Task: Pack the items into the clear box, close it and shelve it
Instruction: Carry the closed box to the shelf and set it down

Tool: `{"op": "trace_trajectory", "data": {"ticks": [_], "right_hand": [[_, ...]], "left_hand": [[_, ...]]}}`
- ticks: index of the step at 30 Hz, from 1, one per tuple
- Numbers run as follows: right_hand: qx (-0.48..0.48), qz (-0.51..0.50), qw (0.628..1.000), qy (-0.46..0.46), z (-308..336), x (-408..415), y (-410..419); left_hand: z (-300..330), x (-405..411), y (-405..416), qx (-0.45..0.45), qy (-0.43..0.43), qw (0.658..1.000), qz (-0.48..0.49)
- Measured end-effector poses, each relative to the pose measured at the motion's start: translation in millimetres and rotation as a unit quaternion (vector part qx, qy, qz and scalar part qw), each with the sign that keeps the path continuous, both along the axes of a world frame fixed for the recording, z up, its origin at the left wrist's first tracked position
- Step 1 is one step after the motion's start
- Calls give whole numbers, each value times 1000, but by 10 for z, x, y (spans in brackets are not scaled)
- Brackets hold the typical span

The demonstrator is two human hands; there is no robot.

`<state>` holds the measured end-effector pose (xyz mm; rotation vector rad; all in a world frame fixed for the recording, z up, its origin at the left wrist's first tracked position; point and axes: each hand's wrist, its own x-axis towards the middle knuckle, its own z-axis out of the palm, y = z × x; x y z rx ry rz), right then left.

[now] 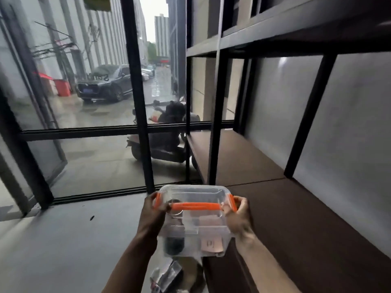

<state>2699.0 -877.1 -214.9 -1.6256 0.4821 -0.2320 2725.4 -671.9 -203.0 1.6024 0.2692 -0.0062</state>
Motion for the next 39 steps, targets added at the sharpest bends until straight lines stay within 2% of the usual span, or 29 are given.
{"op": "trace_trajectory", "data": {"ticks": [5, 10, 16, 22, 24, 26, 29, 31, 39], "right_hand": [[-41, -126, 991, 19, 20, 297, -733], [-55, -293, 954, 23, 12, 285, -1447], [-39, -466, 884, 21, 26, -209, -1978], [-73, -598, 794, 82, -157, -906, -2121], [-83, -625, 770, 97, -209, -1102, -2128], [-87, -643, 753, 108, -259, -1253, -2123], [-67, -643, 754, 116, -326, -1397, -2062], [-62, -635, 759, 128, -379, -1443, -2037], [-34, -598, 772, 211, -842, -1438, -1926]], "left_hand": [[-24, 811, -854, -6, -6, 991, -137], [-6, 1363, -1895, -14, -6, 960, -280], [-94, 1367, -3015, -3, -7, 891, -453], [-451, 1024, -3773, -18, 12, 809, -588], [-524, 877, -3890, -21, 27, 793, -609], [-551, 758, -3976, -9, 1, 770, -638], [-554, 595, -3995, 1, -65, 732, -678], [-582, 535, -3978, 4, -59, 718, -694], [-1094, 542, -3857, 69, -26, 722, -688]]}}
